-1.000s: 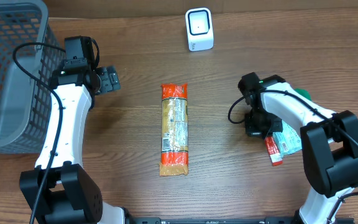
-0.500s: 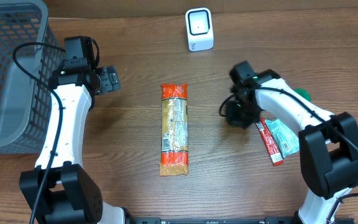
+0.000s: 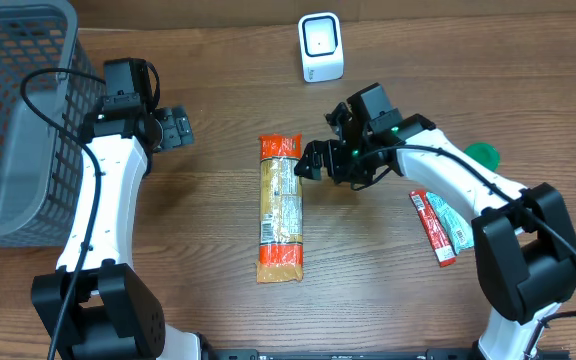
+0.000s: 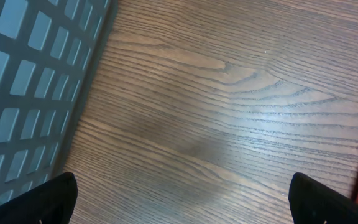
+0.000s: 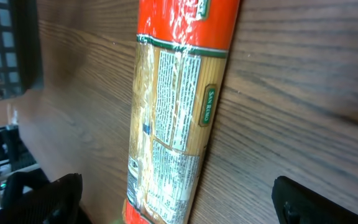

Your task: Scan the item barcode

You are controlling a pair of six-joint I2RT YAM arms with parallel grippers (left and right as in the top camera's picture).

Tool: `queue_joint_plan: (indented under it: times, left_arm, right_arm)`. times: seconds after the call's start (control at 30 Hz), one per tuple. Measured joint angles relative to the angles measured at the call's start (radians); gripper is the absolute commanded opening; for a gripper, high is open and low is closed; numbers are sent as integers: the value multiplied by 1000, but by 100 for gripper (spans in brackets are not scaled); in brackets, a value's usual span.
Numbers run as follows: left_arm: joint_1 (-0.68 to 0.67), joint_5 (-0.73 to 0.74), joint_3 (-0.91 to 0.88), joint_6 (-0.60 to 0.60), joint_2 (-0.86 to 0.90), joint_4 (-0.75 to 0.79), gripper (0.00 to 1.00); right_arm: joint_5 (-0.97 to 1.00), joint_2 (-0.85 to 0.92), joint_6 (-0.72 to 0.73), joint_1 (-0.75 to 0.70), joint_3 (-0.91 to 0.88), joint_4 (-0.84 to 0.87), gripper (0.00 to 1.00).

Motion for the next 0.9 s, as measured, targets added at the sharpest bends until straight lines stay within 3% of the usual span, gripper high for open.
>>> queue_joint_plan:
  times: [0.37, 0.9]
  left_arm:
    - [0, 0, 0, 0, 0, 0, 100]
    - [0, 0, 0, 0, 0, 0, 100]
  right_arm:
    - [296, 0, 142, 160, -3, 39, 100]
    - [360, 0, 167, 177, -3, 24, 100]
